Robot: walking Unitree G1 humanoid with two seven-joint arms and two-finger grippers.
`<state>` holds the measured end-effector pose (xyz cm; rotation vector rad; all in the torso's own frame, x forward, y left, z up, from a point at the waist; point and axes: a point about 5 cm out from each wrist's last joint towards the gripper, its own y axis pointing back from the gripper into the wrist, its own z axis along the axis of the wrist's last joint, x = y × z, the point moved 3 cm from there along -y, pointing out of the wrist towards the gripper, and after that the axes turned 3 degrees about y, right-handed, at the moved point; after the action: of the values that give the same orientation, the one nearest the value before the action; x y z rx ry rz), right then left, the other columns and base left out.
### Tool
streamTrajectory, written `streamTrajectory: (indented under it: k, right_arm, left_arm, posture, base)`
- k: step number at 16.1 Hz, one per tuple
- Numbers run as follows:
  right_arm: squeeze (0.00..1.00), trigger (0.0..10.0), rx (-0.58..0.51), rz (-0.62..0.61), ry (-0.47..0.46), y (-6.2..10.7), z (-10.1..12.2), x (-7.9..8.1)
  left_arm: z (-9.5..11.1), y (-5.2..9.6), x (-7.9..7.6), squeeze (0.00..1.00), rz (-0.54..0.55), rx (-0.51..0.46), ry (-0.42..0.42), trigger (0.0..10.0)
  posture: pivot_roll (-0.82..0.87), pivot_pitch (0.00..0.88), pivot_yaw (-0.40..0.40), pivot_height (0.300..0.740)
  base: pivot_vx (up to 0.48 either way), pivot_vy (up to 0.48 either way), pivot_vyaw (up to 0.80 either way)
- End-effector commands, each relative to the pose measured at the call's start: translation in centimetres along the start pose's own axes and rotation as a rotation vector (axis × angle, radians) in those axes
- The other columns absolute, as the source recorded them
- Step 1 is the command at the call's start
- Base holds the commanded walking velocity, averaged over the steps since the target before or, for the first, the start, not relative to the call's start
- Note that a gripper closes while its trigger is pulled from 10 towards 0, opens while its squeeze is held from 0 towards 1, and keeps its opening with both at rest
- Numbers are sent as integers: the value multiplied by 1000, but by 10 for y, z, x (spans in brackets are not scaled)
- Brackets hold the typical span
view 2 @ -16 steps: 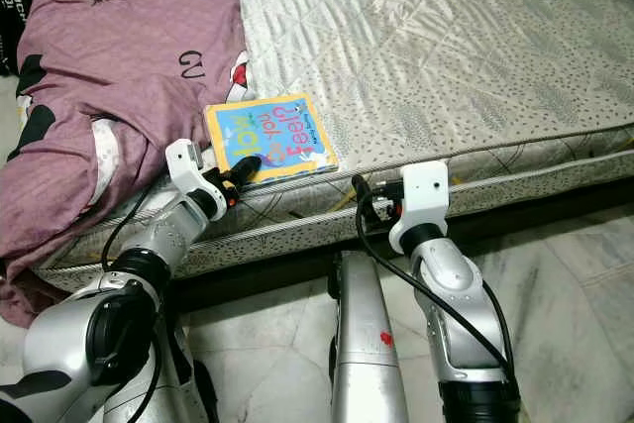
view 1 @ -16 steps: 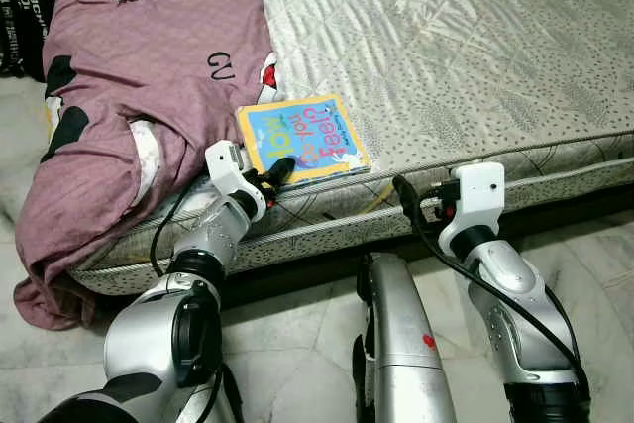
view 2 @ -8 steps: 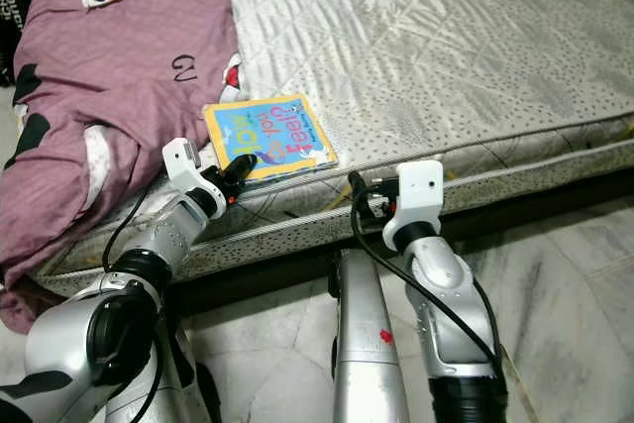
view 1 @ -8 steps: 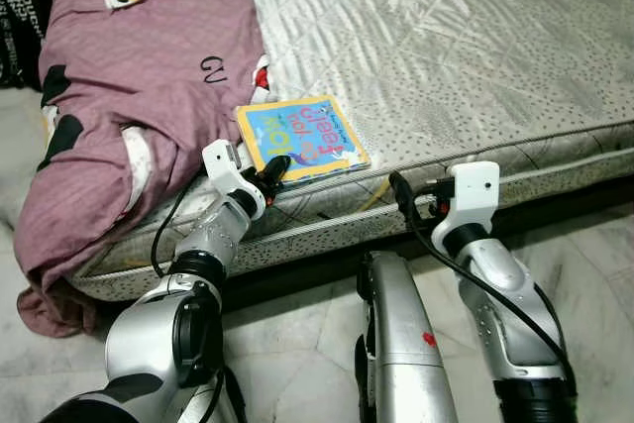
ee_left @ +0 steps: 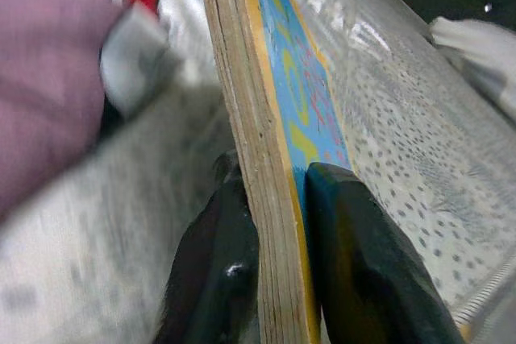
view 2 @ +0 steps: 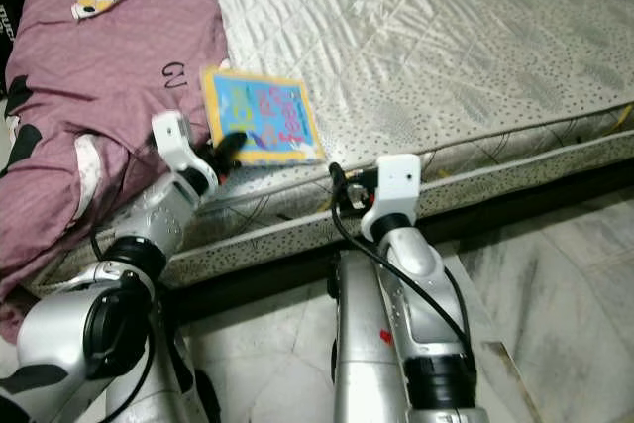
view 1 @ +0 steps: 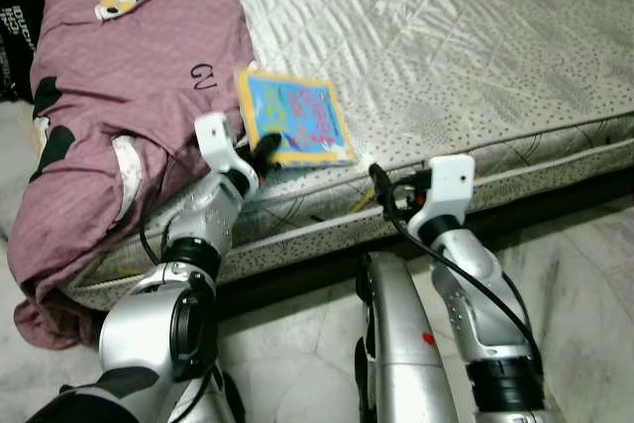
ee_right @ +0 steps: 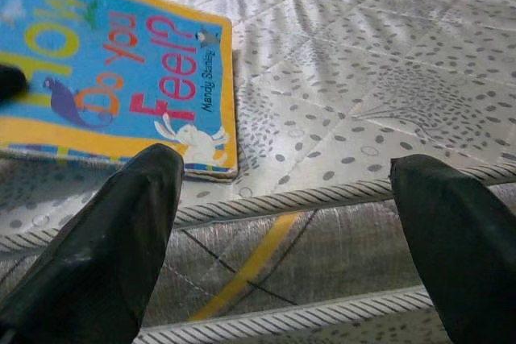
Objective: Clean up the room
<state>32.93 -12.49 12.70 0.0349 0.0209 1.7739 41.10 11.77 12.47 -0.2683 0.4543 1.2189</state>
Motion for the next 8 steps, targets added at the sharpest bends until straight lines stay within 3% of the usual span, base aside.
streamTrajectory:
  k: [1, 3, 5, 8]
  right_arm:
    - [0, 10000, -1, -4, -12, -3, -2, 2]
    - [0, 10000, -11, 1, -19, -6, -1, 5]
    - [0, 10000, -27, 0, -30, -11, 0, 6]
    - [0, 10000, -35, -9, -57, -11, -2, 8]
  left_arm:
    - [23, 2, 10, 0, 49, -63, -130, 0]
    - [52, 4, 7, 0, 40, -166, -273, 0]
    - [85, 24, 15, 0, 94, -316, -385, 0]
    - [103, 55, 12, 0, 134, -424, -549, 0]
  posture:
    - [-168, 55, 35, 462]
    - [-149, 42, 36, 462]
    - [-131, 30, 43, 462]
    - [-102, 32, 43, 462]
  base:
    - [0, 0, 0]
    - [0, 0, 0]
    - [0, 0, 0]
    - [0, 0, 0]
